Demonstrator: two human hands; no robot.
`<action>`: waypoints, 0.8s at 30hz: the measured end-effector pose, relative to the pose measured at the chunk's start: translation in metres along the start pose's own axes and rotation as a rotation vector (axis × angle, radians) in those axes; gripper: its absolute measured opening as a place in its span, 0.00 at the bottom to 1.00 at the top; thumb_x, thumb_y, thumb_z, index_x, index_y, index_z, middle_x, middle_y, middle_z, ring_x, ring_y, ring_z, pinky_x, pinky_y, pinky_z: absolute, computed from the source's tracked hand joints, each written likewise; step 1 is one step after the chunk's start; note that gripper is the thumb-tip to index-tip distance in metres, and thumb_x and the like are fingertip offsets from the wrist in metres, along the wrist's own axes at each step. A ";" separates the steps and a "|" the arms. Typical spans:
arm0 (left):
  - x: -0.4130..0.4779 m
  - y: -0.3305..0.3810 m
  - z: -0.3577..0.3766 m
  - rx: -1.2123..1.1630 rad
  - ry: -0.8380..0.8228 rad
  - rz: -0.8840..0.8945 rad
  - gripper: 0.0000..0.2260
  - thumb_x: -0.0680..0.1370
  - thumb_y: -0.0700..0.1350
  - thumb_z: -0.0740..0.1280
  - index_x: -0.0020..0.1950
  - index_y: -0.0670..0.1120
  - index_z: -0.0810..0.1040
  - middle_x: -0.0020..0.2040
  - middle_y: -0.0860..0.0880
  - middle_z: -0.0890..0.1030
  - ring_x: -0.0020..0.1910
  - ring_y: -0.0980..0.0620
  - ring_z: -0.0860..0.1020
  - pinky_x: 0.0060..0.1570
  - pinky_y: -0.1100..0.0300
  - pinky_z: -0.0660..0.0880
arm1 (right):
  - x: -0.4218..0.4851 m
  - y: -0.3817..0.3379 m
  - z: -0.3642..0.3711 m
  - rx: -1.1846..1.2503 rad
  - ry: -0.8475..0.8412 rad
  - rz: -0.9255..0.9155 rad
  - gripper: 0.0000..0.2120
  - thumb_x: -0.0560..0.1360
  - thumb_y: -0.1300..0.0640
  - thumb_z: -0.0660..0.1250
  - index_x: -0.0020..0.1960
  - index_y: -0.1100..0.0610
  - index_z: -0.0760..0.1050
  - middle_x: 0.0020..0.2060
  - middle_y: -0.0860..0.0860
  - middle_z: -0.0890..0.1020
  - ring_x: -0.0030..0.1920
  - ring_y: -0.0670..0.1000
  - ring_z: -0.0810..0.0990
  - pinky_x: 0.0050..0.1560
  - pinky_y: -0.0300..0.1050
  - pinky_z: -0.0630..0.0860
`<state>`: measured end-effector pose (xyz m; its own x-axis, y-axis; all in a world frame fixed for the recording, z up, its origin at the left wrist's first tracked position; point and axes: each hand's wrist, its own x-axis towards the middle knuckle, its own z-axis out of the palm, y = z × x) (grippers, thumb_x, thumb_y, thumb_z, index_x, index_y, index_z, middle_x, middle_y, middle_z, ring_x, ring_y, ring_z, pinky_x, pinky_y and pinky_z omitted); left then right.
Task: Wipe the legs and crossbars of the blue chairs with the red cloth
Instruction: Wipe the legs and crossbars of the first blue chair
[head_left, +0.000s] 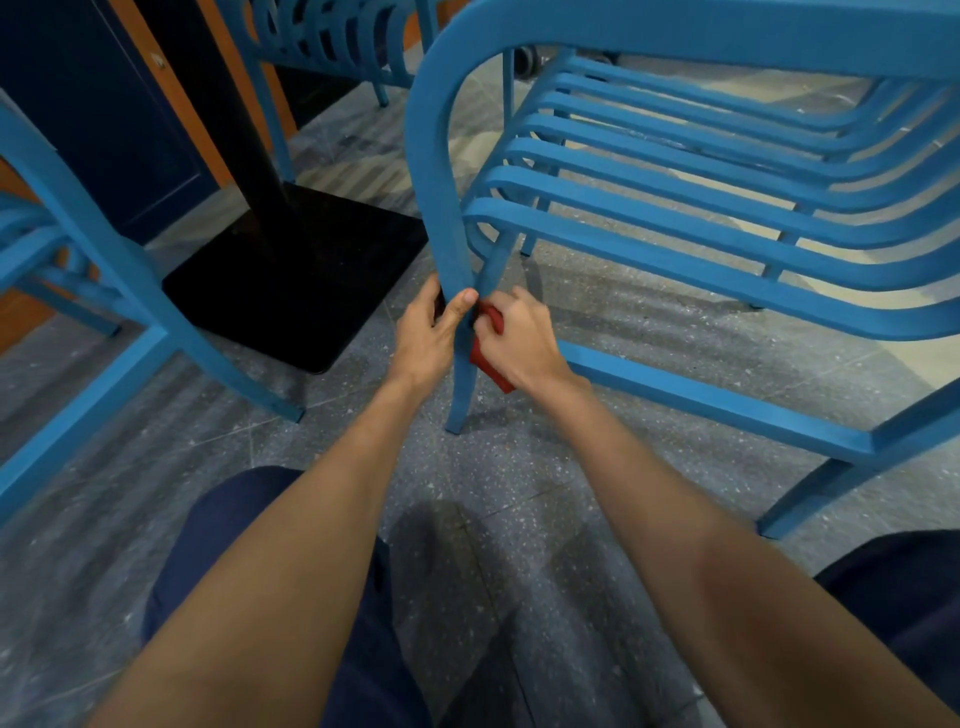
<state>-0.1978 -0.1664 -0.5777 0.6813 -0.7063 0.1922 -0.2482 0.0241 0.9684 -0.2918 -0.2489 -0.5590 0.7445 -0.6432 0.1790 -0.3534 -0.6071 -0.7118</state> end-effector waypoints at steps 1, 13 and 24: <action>0.000 -0.001 0.000 0.005 0.002 0.001 0.12 0.77 0.55 0.65 0.59 0.56 0.75 0.55 0.54 0.81 0.58 0.55 0.78 0.61 0.50 0.75 | -0.006 0.005 -0.002 -0.043 -0.042 -0.057 0.13 0.74 0.58 0.60 0.53 0.61 0.79 0.46 0.54 0.76 0.49 0.54 0.75 0.54 0.41 0.69; 0.001 -0.002 0.000 -0.006 0.018 -0.013 0.15 0.77 0.55 0.65 0.61 0.51 0.75 0.55 0.52 0.81 0.58 0.55 0.79 0.60 0.51 0.75 | 0.008 -0.007 0.008 -0.306 -0.067 0.028 0.11 0.77 0.61 0.60 0.53 0.64 0.78 0.50 0.61 0.79 0.54 0.61 0.73 0.54 0.50 0.71; 0.000 0.003 0.001 -0.003 0.004 -0.011 0.11 0.80 0.49 0.64 0.61 0.50 0.74 0.54 0.55 0.80 0.55 0.60 0.78 0.55 0.63 0.75 | -0.009 -0.002 -0.039 -0.145 -0.012 0.000 0.09 0.76 0.63 0.63 0.47 0.61 0.82 0.40 0.51 0.80 0.39 0.48 0.75 0.39 0.32 0.69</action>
<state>-0.1992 -0.1670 -0.5746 0.6865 -0.7040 0.1818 -0.2383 0.0183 0.9710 -0.3200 -0.2601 -0.5330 0.7509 -0.6381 0.1701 -0.4308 -0.6686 -0.6061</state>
